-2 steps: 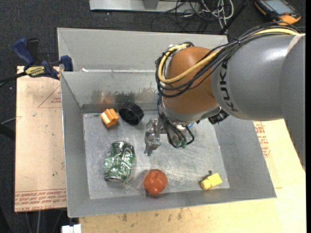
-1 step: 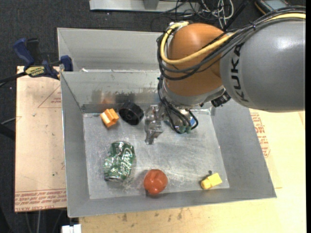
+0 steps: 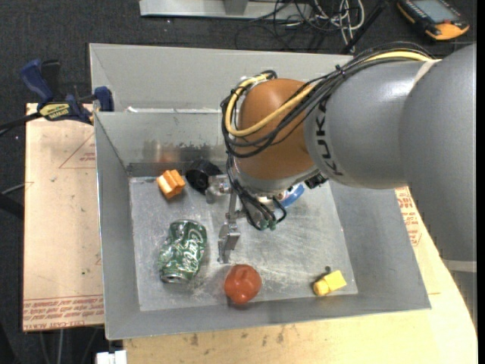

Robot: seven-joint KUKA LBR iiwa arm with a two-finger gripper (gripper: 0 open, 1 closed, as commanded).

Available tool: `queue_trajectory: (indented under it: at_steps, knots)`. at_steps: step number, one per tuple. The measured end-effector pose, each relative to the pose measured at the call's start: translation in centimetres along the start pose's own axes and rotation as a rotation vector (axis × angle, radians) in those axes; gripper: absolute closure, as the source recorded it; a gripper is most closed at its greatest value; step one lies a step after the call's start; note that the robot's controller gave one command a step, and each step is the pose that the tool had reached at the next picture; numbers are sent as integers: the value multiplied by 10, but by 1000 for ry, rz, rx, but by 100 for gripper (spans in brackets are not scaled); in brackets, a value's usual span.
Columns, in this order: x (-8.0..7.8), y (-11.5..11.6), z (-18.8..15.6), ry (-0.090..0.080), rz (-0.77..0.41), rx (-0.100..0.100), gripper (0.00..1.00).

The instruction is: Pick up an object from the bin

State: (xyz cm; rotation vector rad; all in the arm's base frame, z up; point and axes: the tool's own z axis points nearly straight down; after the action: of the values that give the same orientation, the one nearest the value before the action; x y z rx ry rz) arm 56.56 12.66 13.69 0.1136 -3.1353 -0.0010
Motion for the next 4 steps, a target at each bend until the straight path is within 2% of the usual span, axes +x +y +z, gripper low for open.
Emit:
queue_trajectory:
  at_steps: [1, 2, 3, 4]
  knots:
    - [-1, 0, -4, -5, 2, -1, 0]
    - [20, 71, 64, -7, -201, -1, 100]
    - [20, 71, 64, -7, -201, -1, 100]
    - [21, 74, 17, 1, -186, 1, 100]
